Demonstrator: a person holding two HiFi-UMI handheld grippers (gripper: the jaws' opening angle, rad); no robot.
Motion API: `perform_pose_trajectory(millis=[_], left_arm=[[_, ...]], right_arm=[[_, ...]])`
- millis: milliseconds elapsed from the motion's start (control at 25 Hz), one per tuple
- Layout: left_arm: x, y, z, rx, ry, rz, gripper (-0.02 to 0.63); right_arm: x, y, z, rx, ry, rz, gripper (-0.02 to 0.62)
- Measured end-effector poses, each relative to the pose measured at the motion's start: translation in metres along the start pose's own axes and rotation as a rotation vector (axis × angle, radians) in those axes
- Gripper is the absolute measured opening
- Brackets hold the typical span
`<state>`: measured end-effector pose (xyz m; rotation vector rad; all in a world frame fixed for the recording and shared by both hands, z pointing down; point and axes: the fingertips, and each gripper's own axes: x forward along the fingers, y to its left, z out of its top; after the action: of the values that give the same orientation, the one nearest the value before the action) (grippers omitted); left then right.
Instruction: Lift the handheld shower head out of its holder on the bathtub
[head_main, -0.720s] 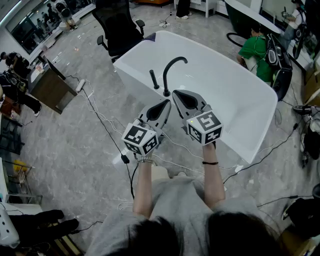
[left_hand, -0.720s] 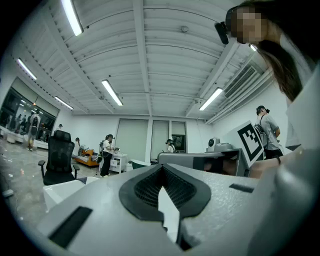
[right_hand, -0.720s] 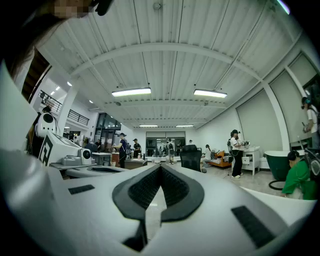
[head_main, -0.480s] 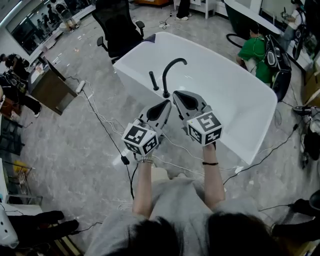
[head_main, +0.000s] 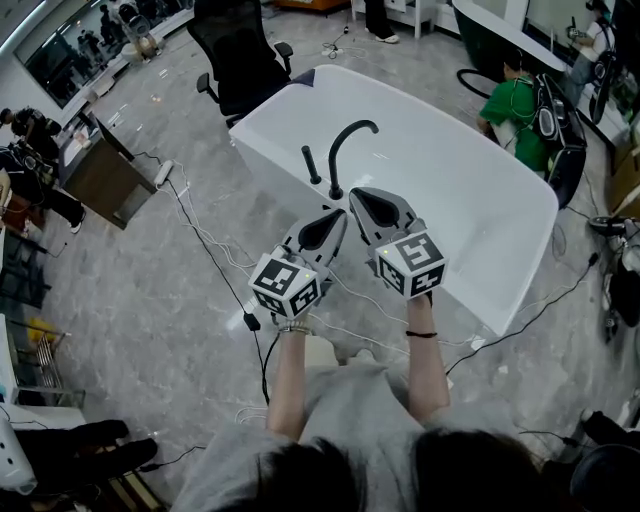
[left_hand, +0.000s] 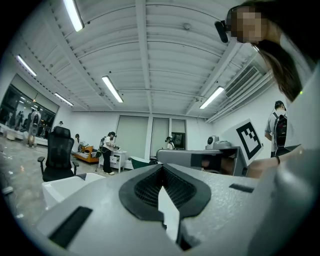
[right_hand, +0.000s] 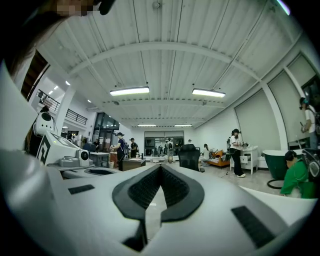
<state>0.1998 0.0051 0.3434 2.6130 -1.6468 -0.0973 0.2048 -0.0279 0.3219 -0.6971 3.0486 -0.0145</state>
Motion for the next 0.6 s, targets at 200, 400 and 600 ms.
perform_pose_trajectory(millis=[200,400,600], left_arm=[[-0.007,0.021,-0.009,-0.028,0.008,0.023,0.005],[-0.014,0.05,-0.016,-0.054,0.011,0.035,0.005],[-0.012,0.091,-0.014,-0.067,0.023,0.016,0.005]], right_arm=[[0.018,0.003,-0.012,0.025,0.016,-0.001,0.0],[0.044,0.007,-0.026,0.017,0.055,-0.013,0.0],[0.082,0.001,-0.028,0.024,0.065,-0.044,0.0]])
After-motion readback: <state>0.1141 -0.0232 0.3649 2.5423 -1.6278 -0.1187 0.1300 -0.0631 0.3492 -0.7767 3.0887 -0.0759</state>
